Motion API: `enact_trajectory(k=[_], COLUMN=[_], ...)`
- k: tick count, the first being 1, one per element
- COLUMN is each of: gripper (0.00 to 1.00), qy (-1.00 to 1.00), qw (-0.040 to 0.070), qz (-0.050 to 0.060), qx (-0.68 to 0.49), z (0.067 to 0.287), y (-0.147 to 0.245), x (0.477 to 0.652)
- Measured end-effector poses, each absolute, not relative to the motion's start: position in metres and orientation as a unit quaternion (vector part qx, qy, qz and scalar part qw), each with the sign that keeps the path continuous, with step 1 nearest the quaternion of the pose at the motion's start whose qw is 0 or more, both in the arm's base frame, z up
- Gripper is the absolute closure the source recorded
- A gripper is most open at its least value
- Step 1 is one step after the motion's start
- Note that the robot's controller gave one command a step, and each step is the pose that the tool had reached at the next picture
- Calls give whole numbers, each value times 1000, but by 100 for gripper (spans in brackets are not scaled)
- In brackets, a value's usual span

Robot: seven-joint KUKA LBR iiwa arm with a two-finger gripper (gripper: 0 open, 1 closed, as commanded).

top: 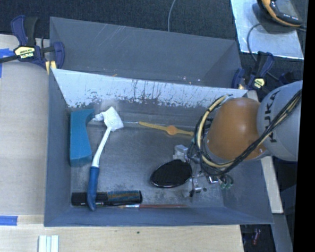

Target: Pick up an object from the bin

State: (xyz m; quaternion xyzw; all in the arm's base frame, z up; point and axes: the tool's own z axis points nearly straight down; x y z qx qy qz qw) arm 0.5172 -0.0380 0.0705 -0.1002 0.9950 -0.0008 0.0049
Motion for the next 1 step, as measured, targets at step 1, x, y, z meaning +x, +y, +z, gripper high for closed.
enact_trajectory(k=[1], gripper=[100], qy=[999], qw=[2], qz=[1], qx=[-41], z=[70], y=[-9], x=[483])
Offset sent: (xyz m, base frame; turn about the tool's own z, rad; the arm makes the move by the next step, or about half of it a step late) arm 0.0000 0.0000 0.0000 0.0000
